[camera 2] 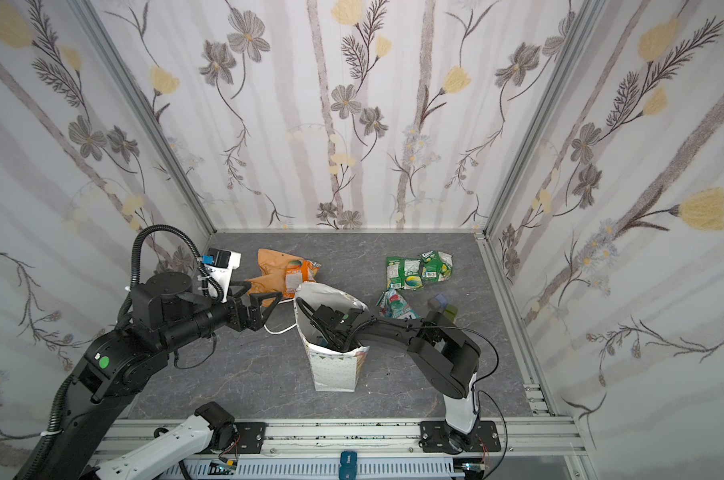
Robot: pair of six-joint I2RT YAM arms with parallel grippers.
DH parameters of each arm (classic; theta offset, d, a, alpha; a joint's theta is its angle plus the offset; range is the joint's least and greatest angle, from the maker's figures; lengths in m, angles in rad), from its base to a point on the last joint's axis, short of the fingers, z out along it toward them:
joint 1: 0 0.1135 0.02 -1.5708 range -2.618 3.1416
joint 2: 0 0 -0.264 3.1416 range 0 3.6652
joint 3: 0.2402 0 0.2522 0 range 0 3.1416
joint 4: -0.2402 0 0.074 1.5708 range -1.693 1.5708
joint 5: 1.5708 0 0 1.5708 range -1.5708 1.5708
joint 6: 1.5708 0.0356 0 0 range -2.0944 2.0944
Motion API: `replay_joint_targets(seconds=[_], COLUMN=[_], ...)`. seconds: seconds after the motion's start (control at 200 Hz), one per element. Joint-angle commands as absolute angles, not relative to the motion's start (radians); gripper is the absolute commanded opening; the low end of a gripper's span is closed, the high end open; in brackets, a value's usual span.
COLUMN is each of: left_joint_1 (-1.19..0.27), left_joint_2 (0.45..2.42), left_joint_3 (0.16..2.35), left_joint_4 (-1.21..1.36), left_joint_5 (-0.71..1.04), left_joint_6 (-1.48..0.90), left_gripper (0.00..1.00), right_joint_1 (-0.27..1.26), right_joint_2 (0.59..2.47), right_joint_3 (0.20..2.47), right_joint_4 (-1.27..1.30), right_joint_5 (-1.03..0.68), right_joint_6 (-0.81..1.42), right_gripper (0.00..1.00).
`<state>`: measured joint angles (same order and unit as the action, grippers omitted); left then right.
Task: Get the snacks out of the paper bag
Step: 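Lower the right gripper into the white bag and grasp the teal packet, then lift the teal packet up out of the white bag with the right gripper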
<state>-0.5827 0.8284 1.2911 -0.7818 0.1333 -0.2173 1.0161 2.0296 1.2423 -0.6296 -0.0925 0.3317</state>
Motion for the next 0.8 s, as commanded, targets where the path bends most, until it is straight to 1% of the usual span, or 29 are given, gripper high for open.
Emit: replay_joint_targets(seconds=[0.0, 0.035, 0.2, 0.35, 0.794], left_joint_1=[-0.582, -0.582, -0.582, -0.581, -0.583], left_joint_2=[0.829, 0.831, 0.847, 0.862, 0.875], left_joint_3=[1.285, 1.281, 1.265, 1.247, 1.181], left_joint_4=[-0.758, -0.755, -0.753, -0.760, -0.754], left_joint_5=[0.125, 0.124, 0.097, 0.078, 0.078], left_joint_6=[-0.227, -0.230, -0.252, -0.247, -0.258], left_gripper=[1.00, 1.00, 1.00, 1.00, 1.00], right_joint_1=[1.016, 1.016, 1.014, 1.010, 0.977], right_joint_2=[2.012, 2.007, 1.984, 1.958, 1.887], right_joint_3=[1.263, 1.267, 1.283, 1.288, 1.291], right_joint_4=[-0.637, -0.638, -0.640, -0.638, -0.604], right_joint_5=[-0.063, -0.061, -0.049, -0.043, -0.051], right_joint_6=[0.339, 0.340, 0.345, 0.358, 0.397], right_gripper=[0.20, 0.17, 0.10, 0.05, 0.04])
